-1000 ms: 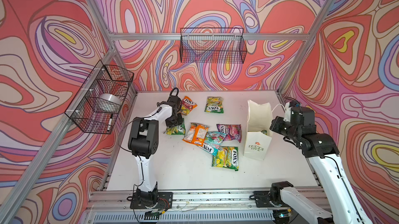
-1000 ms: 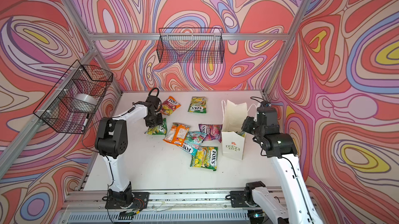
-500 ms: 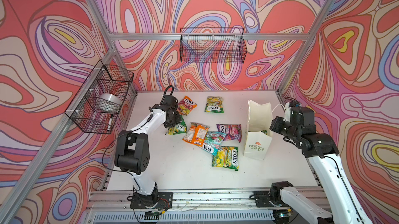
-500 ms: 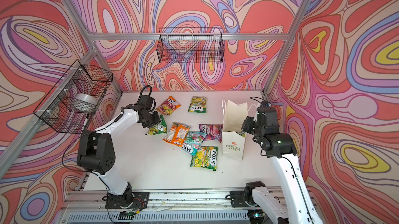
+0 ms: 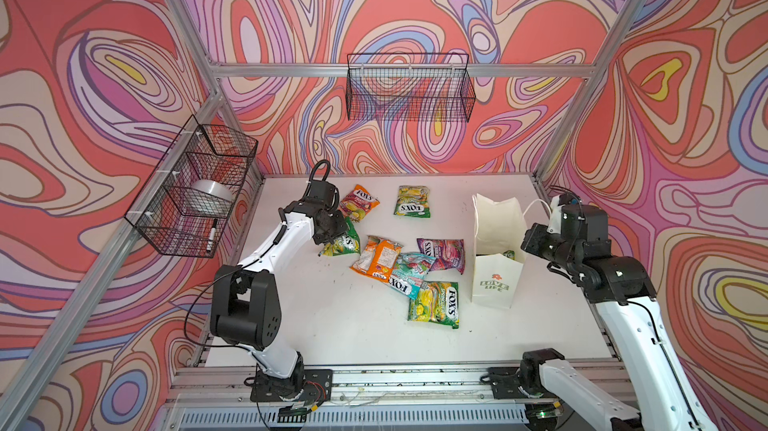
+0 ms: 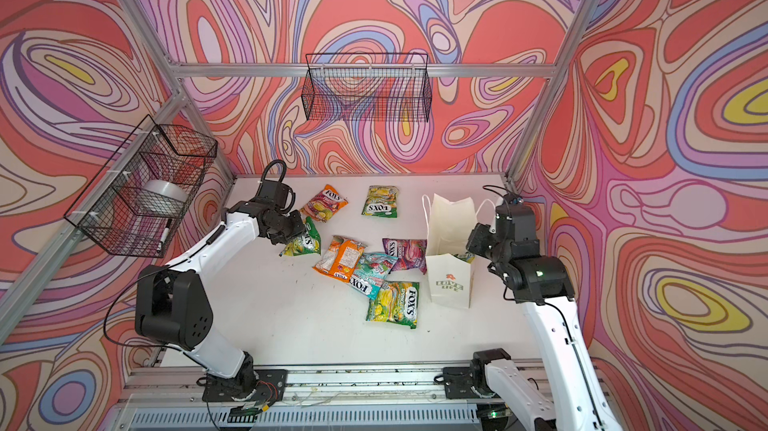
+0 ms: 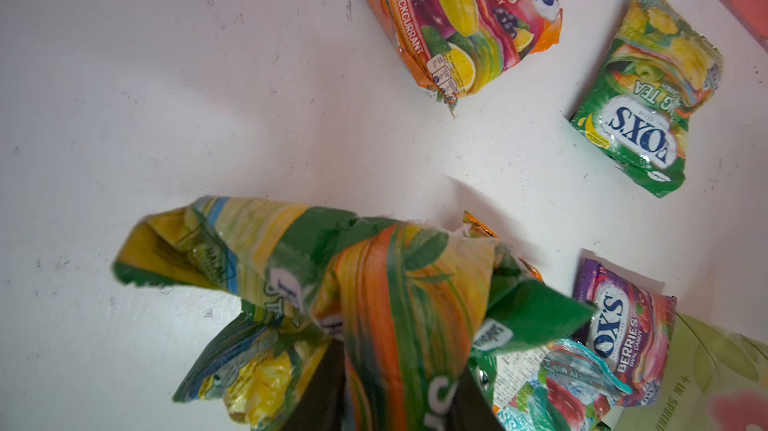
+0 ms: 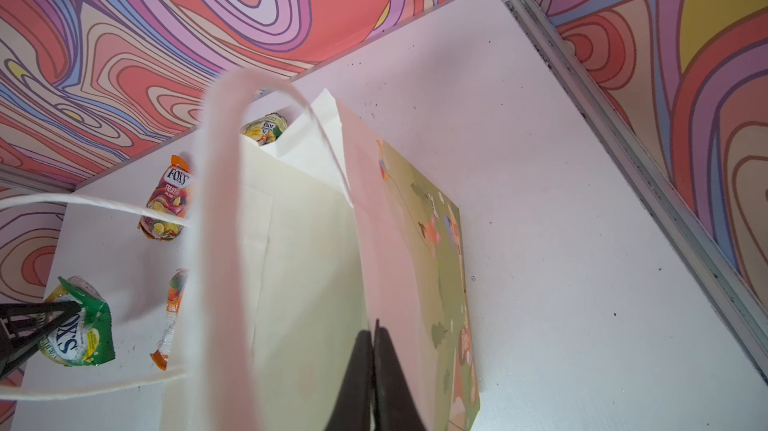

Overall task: Place the snacks into the paper bag
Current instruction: 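Grasp the yellow-green Spring Tea packet with the left gripper, then lift the yellow-green packet with the left gripper toward the bag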

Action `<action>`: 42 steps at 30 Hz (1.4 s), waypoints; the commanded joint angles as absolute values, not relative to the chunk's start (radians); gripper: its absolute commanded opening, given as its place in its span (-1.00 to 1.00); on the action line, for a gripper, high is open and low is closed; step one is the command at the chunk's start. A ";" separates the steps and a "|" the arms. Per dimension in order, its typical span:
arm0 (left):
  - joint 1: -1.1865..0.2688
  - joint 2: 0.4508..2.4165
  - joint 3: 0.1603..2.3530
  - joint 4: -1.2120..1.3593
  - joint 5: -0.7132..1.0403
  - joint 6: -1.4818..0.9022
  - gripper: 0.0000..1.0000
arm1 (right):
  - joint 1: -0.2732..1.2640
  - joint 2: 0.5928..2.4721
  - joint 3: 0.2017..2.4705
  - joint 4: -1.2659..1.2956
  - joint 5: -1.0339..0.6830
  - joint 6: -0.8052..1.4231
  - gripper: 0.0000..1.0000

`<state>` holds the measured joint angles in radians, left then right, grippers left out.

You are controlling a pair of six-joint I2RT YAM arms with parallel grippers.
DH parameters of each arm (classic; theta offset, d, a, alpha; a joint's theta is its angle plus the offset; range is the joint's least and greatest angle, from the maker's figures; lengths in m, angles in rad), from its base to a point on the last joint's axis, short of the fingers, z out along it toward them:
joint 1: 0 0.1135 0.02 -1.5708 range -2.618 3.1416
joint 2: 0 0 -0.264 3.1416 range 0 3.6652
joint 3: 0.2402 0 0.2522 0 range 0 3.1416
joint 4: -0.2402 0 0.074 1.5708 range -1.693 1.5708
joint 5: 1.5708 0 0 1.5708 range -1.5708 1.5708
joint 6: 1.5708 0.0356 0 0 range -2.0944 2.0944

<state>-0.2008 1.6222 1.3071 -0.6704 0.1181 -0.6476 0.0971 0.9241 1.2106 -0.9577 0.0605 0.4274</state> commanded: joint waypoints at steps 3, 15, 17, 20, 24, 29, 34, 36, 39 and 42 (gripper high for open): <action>-0.196 1.541 1.359 -0.729 0.144 -0.634 -0.42 | 0.093 0.924 1.224 -0.947 0.079 0.418 -1.00; -0.263 1.397 1.441 -0.841 0.161 -0.577 -0.41 | 0.093 0.931 1.236 -0.969 0.110 0.386 -1.00; -0.281 1.381 1.465 -0.864 0.167 -0.572 -0.41 | 0.092 0.927 1.238 -0.966 0.099 0.398 -1.00; -0.326 1.364 1.524 -0.900 0.166 -0.563 -0.41 | 0.093 0.920 1.235 -0.957 0.066 0.426 -1.00; -0.389 1.350 1.615 -0.923 0.147 -0.563 -0.41 | 0.093 0.921 1.227 -0.948 0.061 0.439 -1.00; -0.455 1.370 1.753 -0.954 0.140 -0.563 -0.41 | 0.092 0.925 1.227 -0.952 0.058 0.445 -1.00; -0.539 1.421 1.900 -0.969 0.117 -0.555 -0.41 | 0.094 0.932 1.238 -0.953 0.055 0.443 -1.00; -0.571 1.460 1.967 -0.976 0.119 -0.548 -0.42 | 0.093 0.937 1.241 -0.954 0.057 0.442 -1.00; -0.623 1.528 2.094 -0.995 0.115 -0.531 -0.42 | 0.093 0.940 1.241 -0.956 0.060 0.441 -1.00; -0.681 1.591 2.208 -0.990 0.116 -0.518 -0.41 | 0.093 0.942 1.241 -0.962 0.069 0.440 -1.00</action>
<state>-0.6395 1.5475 2.1235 -0.9848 0.1265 -0.5480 0.0967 0.9390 1.2118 -0.9649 0.0631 0.4362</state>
